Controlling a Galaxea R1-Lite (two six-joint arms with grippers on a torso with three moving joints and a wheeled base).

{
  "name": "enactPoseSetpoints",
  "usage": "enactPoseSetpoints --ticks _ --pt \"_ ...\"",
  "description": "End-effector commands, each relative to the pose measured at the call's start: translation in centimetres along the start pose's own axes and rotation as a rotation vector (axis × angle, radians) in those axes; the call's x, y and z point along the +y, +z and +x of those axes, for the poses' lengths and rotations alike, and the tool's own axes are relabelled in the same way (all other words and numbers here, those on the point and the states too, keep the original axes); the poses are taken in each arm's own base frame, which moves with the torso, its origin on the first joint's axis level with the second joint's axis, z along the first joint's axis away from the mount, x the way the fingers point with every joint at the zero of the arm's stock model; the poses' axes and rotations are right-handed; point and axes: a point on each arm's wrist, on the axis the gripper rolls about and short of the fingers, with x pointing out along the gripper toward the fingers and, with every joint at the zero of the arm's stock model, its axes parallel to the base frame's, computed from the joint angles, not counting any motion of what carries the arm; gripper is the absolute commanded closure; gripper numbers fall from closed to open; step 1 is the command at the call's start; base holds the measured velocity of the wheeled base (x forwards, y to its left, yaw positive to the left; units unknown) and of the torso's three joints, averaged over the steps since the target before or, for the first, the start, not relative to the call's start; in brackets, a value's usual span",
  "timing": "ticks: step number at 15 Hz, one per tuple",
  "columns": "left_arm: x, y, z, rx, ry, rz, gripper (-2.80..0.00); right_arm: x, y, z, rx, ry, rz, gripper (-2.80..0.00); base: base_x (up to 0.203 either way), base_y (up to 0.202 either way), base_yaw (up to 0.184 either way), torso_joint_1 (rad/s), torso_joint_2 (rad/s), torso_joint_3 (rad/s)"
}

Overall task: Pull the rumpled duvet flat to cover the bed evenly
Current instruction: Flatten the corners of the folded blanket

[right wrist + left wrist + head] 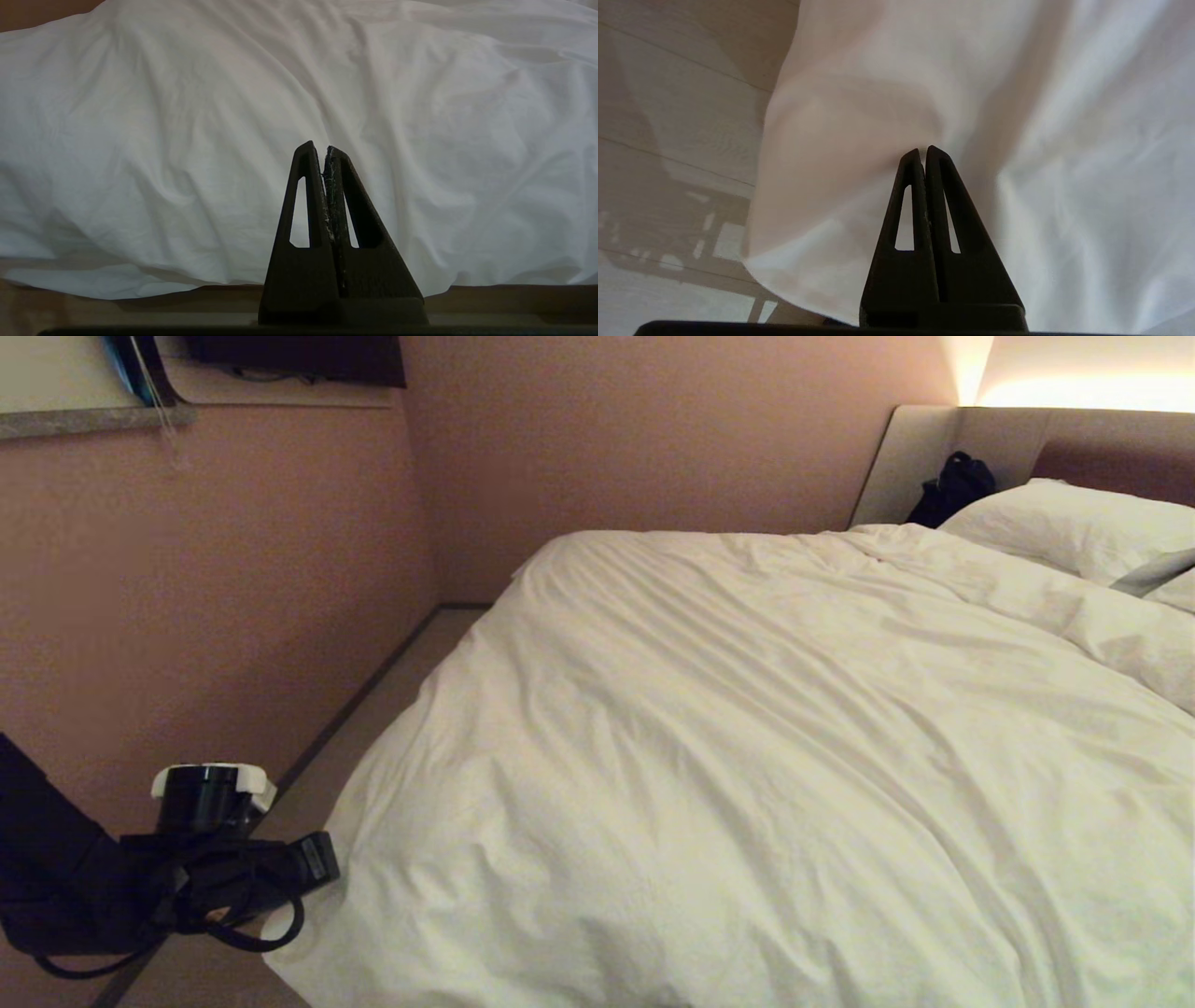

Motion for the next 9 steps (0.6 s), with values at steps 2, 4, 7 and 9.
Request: enactPoseSetpoints --ticks 2,4,7,9 --pt "0.2 -0.2 -0.5 -0.004 0.0 -0.006 0.0 0.0 0.0 0.0 -0.001 0.001 0.0 0.0 0.0 0.0 0.0 0.0 0.0 0.0" --pt "0.3 -0.1 -0.8 -0.015 -0.001 -0.008 0.0 0.0 0.0 0.0 -0.001 0.001 0.0 0.0 0.0 0.0 0.0 0.0 0.0 0.0" --pt "-0.3 0.8 -1.9 -0.061 -0.042 0.0 0.0 0.0 0.0 0.0 -0.001 0.001 0.0 0.0 0.0 0.0 0.0 0.0 0.0 0.0" --pt "-1.0 1.4 -3.6 -0.097 -0.108 0.017 0.0 0.0 0.0 0.0 -0.001 0.001 0.0 0.0 0.0 0.0 0.0 0.0 0.0 0.0"
